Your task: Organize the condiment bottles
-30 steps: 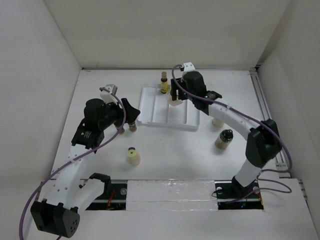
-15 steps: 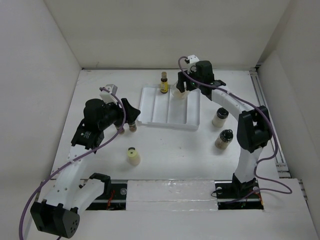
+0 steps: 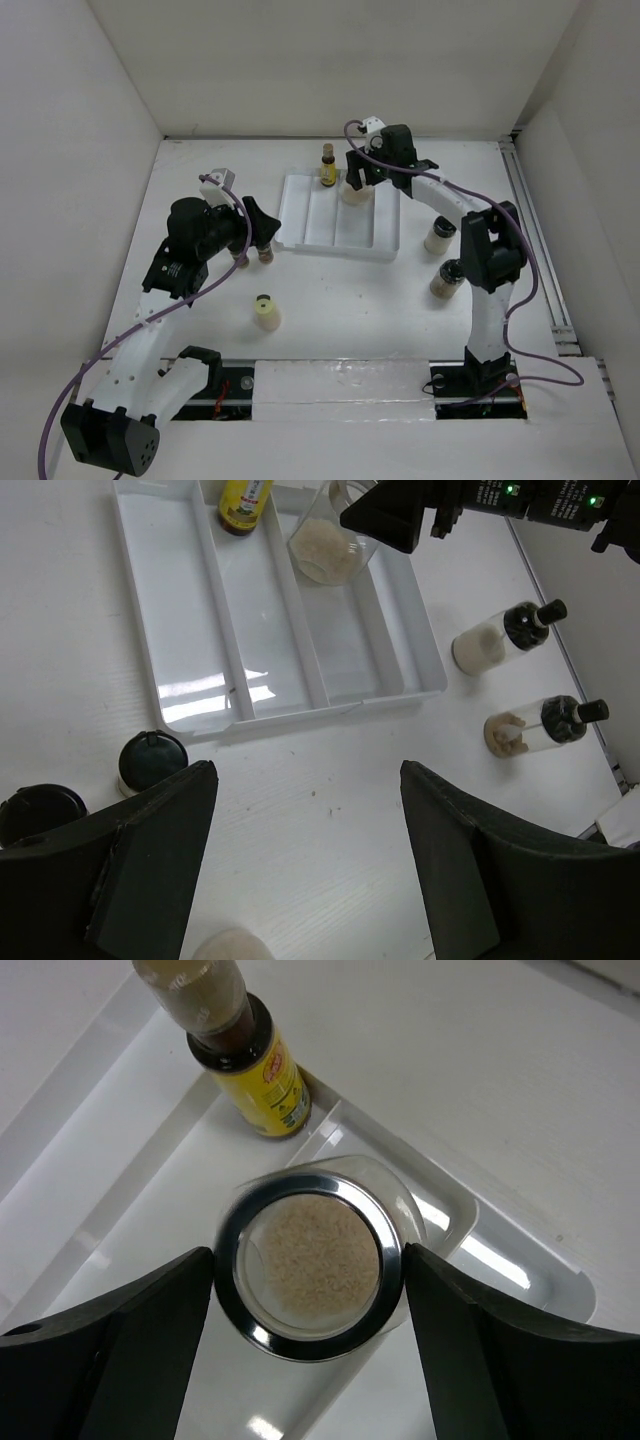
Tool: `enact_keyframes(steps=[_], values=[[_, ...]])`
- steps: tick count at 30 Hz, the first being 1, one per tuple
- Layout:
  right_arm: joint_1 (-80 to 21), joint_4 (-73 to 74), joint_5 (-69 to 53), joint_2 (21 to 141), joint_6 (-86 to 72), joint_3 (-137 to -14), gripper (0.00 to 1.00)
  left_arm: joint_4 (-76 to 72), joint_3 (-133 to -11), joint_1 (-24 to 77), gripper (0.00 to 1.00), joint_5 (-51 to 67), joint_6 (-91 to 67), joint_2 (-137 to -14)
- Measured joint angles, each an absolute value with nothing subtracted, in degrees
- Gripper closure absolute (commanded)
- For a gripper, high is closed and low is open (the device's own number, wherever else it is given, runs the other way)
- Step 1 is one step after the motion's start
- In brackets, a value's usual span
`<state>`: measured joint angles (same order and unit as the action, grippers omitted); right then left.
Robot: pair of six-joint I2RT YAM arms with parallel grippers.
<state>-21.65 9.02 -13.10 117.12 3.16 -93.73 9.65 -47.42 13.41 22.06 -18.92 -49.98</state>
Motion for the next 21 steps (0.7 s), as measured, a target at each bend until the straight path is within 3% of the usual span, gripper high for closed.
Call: enact_keyframes(steps=[4, 10, 13, 15, 19, 21], values=[[-22.48, 7.84, -10.87, 117.10, 4.82, -94.87, 0.01, 9.65, -47.42, 13.41, 0.30, 22.06, -18.92, -49.98], [-22.70, 7.03, -10.44, 116.62, 5.72, -94.54, 0.01, 9.65, -47.42, 13.41, 0.30, 22.06, -18.92, -50.15], [-22.96, 7.03, -9.61, 113.47, 4.86, -91.74, 0.06, 9.63, -47.42, 13.41, 0.30, 22.06, -18.92, -50.19], [-23.24, 7.07, -7.90, 108.95, 3.05, -87.99, 0.14, 9.65, -47.42, 13.41, 0.30, 22.06, -18.92, -50.19], [-24.40, 4.58, 2.04, 94.85, -3.75, -76.90, 0.77, 9.65, -47.42, 13.41, 0.30, 22.11, -19.03, -50.19], [-25.02, 2.76, 8.84, 86.37, -8.71, -70.17, 0.71, 9.58, -47.42, 13.41, 0.30, 22.20, -19.14, -50.17]])
